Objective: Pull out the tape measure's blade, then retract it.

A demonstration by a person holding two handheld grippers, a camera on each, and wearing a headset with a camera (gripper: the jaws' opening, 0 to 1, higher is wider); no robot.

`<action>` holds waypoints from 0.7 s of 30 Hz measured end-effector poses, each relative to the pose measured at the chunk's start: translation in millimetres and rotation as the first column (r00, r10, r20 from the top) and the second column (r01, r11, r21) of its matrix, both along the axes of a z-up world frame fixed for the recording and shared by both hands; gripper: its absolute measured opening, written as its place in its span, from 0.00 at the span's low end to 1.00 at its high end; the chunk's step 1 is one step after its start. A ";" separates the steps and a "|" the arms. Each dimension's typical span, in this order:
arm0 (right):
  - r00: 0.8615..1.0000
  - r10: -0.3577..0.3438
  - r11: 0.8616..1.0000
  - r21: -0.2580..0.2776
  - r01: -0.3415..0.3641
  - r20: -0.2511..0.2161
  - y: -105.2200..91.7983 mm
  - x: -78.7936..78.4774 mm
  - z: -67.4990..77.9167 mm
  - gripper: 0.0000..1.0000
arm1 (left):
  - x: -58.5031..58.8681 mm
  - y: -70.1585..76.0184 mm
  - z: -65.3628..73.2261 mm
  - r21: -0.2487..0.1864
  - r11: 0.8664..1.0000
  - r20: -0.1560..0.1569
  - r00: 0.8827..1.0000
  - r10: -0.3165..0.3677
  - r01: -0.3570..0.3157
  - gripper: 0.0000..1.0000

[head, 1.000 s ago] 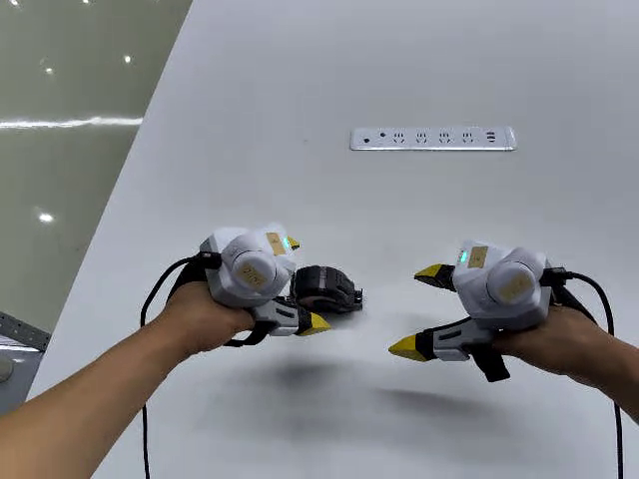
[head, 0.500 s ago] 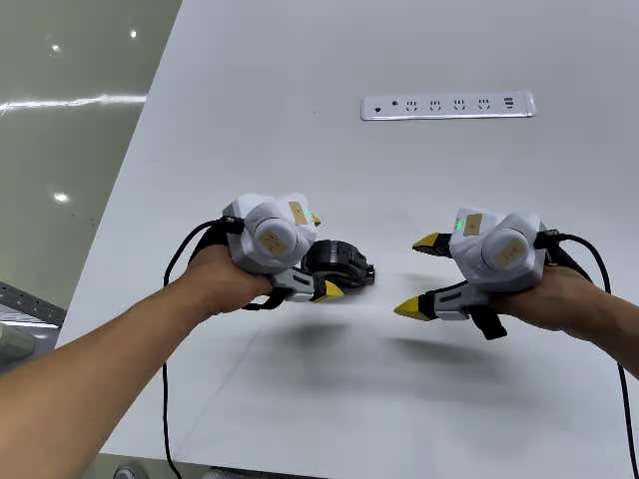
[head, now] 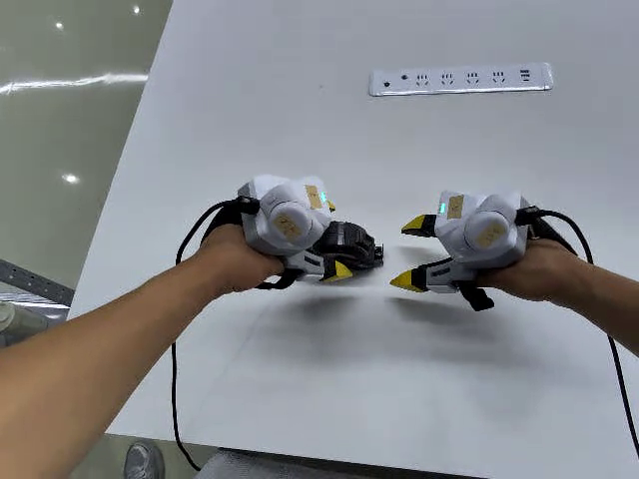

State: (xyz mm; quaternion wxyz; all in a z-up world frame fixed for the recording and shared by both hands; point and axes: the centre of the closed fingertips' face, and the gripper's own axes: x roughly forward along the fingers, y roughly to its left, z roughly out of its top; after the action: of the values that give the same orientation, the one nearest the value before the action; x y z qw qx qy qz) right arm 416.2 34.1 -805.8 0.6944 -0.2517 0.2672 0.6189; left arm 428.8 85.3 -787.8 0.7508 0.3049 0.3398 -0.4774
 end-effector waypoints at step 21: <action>0.996 0.085 0.996 -0.013 -0.084 0.028 22.7 9.3 -19.1 0.23 | 5.1 0.3 -8.0 0.045 0.998 0.018 0.998 -0.055 0.054 0.39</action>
State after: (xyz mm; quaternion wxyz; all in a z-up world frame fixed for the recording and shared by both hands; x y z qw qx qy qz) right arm 425.5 56.8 -824.9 0.6699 -0.2758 0.2500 0.6424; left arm 433.9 85.6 -795.8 0.7337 0.3351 0.3347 -0.4872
